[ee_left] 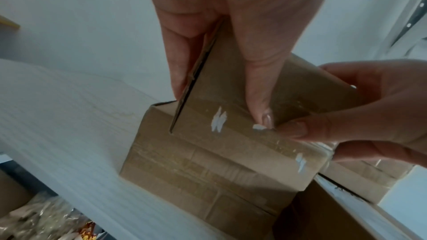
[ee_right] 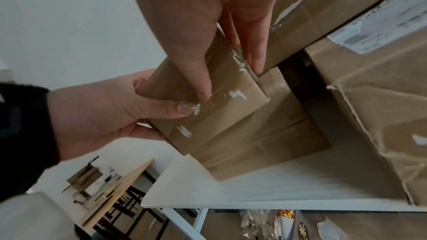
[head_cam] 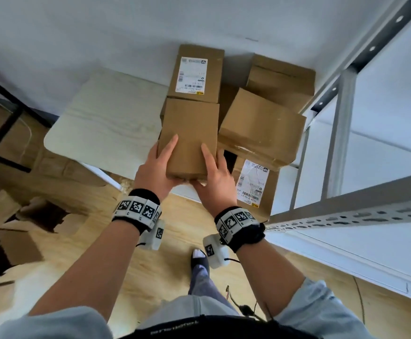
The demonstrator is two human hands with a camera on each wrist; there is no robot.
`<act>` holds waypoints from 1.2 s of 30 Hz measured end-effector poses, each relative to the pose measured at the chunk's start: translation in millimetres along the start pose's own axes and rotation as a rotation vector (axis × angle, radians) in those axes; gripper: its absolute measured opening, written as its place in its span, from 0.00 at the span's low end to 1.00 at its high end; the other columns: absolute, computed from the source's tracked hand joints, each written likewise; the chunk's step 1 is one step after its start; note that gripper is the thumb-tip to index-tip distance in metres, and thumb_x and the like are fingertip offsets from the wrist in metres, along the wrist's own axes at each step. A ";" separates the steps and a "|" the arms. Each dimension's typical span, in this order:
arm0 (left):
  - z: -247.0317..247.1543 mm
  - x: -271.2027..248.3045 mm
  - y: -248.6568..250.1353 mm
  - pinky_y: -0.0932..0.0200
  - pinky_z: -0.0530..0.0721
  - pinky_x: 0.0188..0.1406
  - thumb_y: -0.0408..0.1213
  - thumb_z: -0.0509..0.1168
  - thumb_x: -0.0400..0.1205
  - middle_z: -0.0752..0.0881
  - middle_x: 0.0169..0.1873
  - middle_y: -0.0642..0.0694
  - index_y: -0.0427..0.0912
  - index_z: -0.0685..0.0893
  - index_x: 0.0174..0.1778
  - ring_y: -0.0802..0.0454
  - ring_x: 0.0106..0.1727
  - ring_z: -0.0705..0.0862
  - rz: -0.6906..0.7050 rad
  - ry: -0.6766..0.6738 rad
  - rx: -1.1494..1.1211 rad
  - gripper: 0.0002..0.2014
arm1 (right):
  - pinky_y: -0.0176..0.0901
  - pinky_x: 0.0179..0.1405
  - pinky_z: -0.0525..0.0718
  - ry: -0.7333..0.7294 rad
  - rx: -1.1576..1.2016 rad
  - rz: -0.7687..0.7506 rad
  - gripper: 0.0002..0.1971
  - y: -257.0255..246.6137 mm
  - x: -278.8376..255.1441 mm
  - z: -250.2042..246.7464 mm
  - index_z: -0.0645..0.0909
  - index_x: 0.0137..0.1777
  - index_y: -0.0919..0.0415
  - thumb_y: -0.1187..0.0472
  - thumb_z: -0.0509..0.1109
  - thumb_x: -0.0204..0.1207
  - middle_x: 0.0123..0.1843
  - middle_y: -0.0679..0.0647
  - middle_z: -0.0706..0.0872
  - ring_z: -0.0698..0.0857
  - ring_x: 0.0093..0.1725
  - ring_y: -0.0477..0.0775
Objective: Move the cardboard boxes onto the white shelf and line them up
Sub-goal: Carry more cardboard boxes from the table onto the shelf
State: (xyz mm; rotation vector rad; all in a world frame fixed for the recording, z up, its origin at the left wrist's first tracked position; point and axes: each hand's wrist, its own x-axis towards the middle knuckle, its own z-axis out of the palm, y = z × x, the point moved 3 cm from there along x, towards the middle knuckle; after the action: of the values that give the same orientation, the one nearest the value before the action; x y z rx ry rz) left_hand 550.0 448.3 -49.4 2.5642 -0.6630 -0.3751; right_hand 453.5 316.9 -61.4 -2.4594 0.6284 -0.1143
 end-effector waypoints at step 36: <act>113.7 -309.2 241.6 0.40 0.48 0.86 0.65 0.73 0.71 0.53 0.87 0.43 0.54 0.40 0.88 0.43 0.87 0.50 0.983 -0.251 0.287 0.59 | 0.62 0.76 0.69 0.746 -0.217 0.769 0.48 140.7 -437.8 -151.6 0.62 0.83 0.52 0.50 0.81 0.65 0.82 0.57 0.69 0.71 0.78 0.63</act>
State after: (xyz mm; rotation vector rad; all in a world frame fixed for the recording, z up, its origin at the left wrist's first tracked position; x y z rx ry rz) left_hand 153.2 377.6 17.6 2.0850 -2.0371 -0.2589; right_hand -24.9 339.1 9.7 -2.1388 1.9310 -0.6904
